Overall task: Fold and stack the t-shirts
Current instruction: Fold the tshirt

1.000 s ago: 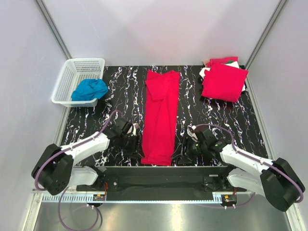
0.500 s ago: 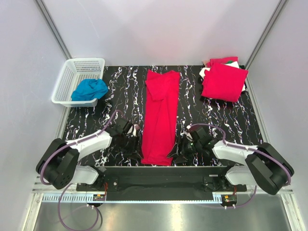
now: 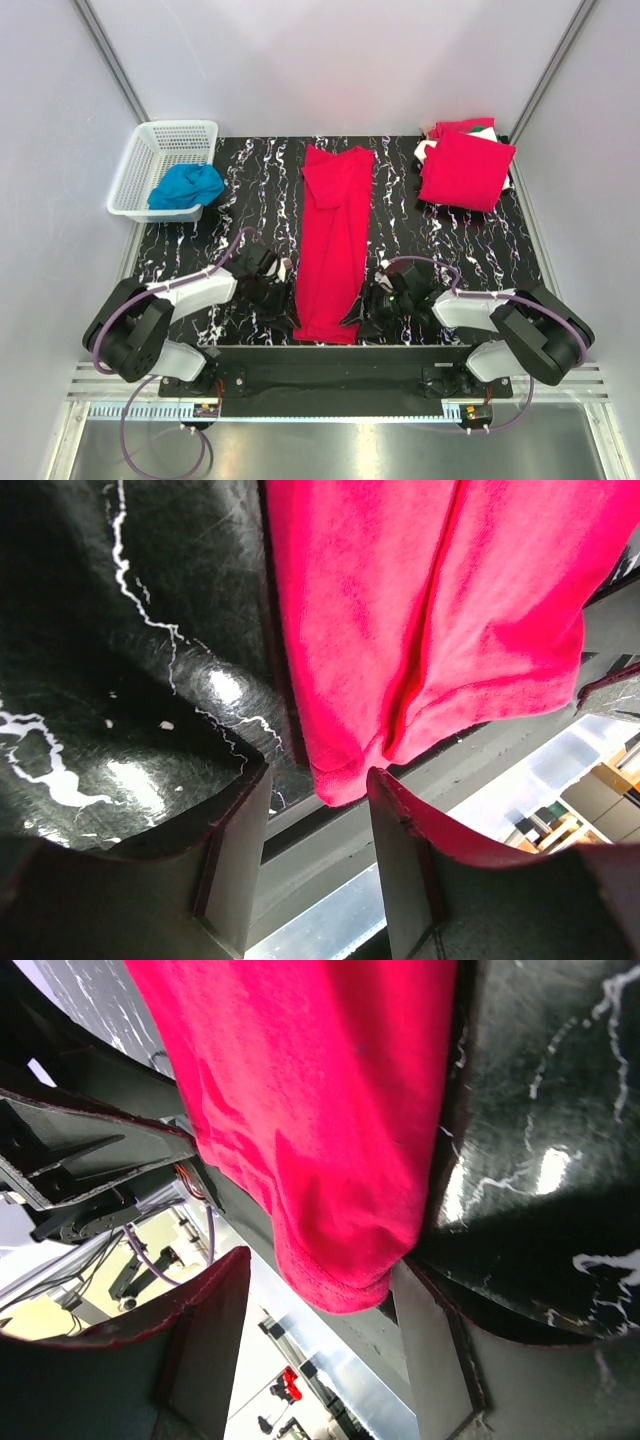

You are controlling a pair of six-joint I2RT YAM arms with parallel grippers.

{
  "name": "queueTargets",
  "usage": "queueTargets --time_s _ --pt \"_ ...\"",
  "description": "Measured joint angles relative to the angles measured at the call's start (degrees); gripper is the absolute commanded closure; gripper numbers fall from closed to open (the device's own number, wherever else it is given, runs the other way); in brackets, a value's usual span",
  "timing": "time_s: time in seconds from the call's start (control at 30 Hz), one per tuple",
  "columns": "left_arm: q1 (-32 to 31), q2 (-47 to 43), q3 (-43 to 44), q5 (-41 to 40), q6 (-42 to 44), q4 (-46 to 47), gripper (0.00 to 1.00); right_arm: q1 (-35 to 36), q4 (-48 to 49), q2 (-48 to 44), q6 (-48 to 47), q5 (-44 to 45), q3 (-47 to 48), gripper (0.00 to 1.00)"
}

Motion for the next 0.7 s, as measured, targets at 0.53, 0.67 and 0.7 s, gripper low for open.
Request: queueTargets --time_s 0.53,0.67,0.7 --pt "0.0 0.8 -0.2 0.3 -1.0 1.6 0.50 1.7 6.2 1.2 2.3 0.7 -1.8 0.36" --pt "0.2 0.7 -0.7 0.4 -2.4 2.4 0.50 2.7 7.3 1.0 3.3 1.5 -2.5 0.37" --pt "0.2 0.6 -0.8 0.4 -2.8 2.6 0.50 2.8 7.3 0.7 3.5 1.7 -2.8 0.37"
